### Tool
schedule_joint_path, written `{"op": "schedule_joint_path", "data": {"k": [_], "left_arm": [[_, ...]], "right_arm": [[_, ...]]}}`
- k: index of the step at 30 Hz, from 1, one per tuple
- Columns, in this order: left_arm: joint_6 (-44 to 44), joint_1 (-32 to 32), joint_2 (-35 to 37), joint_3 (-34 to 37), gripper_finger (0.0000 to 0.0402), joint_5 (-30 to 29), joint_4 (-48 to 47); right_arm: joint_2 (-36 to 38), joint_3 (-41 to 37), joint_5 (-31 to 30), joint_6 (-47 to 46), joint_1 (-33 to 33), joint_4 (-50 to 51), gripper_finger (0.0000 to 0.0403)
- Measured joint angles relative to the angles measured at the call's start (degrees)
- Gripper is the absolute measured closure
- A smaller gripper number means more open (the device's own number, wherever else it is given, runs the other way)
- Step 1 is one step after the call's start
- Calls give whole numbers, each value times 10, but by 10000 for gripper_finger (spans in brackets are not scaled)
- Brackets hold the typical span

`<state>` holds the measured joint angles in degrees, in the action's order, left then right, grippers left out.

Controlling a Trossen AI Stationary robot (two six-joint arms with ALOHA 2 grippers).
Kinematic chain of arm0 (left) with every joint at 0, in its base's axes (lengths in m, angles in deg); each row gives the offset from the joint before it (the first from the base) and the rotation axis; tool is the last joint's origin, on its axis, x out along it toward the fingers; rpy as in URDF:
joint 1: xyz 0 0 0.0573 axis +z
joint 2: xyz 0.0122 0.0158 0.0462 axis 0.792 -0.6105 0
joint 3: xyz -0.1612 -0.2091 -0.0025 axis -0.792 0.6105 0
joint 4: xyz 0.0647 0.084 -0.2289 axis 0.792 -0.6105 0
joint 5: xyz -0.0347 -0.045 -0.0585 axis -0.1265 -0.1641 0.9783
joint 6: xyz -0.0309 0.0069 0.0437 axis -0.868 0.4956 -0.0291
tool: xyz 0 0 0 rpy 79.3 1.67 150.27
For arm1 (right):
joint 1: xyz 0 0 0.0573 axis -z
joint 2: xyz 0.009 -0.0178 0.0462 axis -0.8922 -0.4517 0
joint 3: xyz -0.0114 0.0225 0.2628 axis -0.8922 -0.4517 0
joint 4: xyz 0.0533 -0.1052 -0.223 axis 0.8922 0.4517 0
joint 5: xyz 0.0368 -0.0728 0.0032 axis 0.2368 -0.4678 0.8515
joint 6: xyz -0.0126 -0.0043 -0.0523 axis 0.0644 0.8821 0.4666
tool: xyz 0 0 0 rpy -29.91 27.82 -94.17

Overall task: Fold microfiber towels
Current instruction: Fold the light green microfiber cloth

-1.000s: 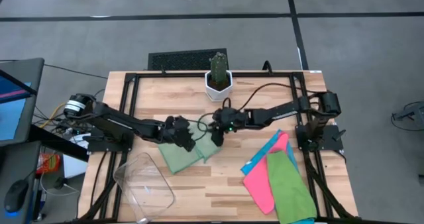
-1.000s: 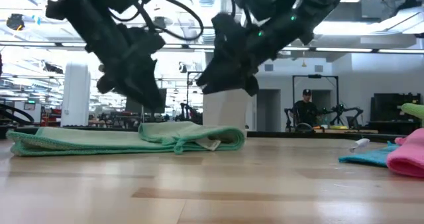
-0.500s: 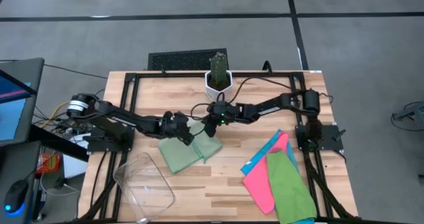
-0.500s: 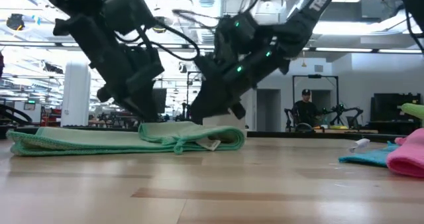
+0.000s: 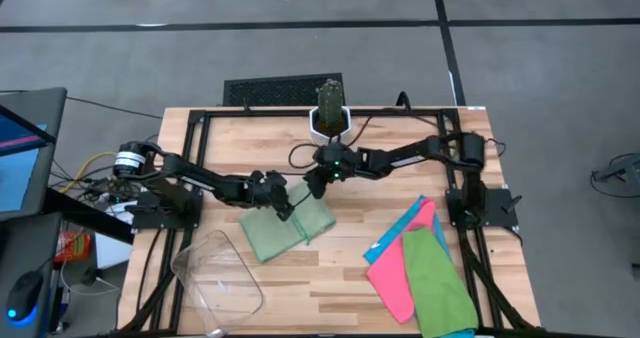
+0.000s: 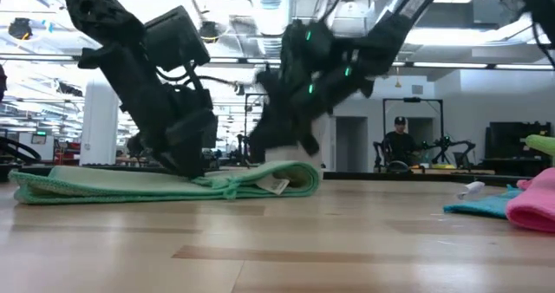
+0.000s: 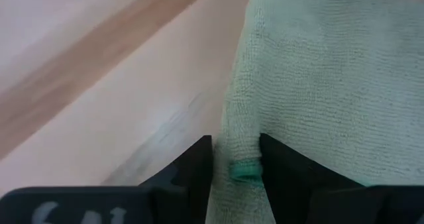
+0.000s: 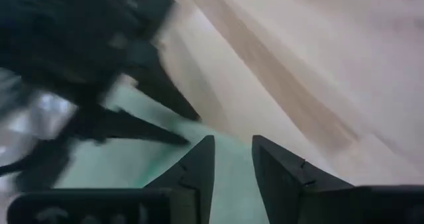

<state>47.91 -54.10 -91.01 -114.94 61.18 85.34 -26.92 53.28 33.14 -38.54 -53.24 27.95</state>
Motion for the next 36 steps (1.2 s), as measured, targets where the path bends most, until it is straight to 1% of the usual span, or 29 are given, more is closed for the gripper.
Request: {"op": "schedule_joint_path", "data": {"k": [5,7,10,14,17,19,22,25,27,29,33,36], "left_arm": [[-3,-2,51,0,288,-6,-3],[-7,-2,70,0,288,-15,3],[-16,-5,89,0,288,-24,11],[-9,-10,91,0,288,-28,45],[5,-12,71,0,288,-2,92],[14,-13,46,-1,288,14,124],[13,-12,6,0,288,25,134],[13,-12,-33,0,288,30,135],[8,-12,-54,0,288,28,141],[2,-12,-60,-2,288,32,142],[-1,-13,-59,-2,288,32,142],[-1,-13,-58,-1,288,34,142]], "right_arm": [[54,-28,-21,33,-37,24,276],[68,-55,-36,33,-58,21,276],[72,-94,-61,28,-92,-8,276],[49,-130,-87,6,-123,-74,276],[15,-134,-91,-5,-132,-109,276],[-9,-134,-91,-15,-133,-119,276],[-38,-130,-91,-31,-133,-146,276],[-39,-130,-90,-42,-131,-145,276],[-32,-131,-89,-41,-131,-140,276],[-6,-134,-87,-33,-131,-128,276],[51,-131,-95,14,-153,-141,276],[57,-132,-126,46,-181,-140,276]]}}
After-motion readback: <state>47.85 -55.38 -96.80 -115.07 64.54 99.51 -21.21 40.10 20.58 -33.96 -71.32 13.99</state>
